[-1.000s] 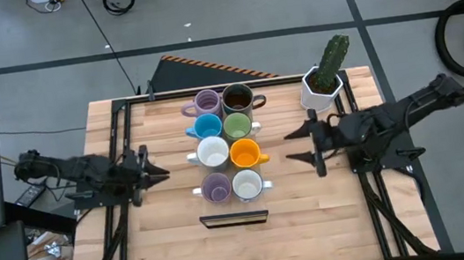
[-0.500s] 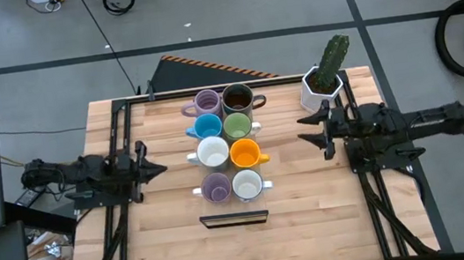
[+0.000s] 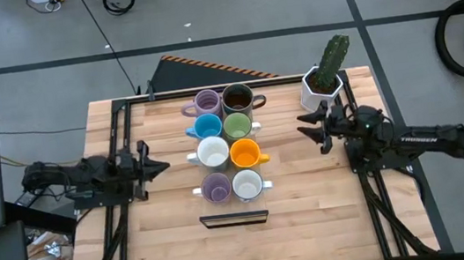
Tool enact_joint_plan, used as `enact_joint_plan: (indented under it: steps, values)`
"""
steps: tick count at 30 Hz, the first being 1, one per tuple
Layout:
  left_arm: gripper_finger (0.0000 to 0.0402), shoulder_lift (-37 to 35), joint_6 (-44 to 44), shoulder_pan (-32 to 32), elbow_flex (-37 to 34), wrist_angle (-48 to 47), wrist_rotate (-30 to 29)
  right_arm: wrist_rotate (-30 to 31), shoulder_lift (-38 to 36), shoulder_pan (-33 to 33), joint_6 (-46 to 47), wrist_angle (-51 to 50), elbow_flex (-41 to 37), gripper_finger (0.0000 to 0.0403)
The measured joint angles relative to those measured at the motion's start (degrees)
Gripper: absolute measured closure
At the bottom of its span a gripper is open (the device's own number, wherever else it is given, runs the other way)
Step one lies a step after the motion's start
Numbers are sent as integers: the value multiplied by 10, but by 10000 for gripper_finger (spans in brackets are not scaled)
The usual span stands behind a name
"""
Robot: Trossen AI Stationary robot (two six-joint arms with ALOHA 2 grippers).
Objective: Place coffee mugs
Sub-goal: Return to Home Position
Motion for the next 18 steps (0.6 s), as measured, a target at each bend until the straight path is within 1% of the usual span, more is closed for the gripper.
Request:
enact_joint_plan:
  steps: [4,6,8,10,13,15,18]
  values:
    - [397,0,-17,0,-33,38,4,-14,0,-16,12,13,0,204]
    - [398,0,-6,0,-34,44,16,-12,0,-18,13,15,0,206]
    - [398,0,7,0,-34,51,34,3,0,-18,15,19,0,206]
    - [397,0,11,0,-34,71,50,23,0,-18,38,22,0,205]
    - [387,0,8,0,-34,79,52,36,0,-18,66,21,0,205]
    - [378,0,-11,0,-34,78,52,37,0,-18,73,21,0,205]
    - [370,1,-68,0,-34,72,52,37,1,-18,73,21,0,206]
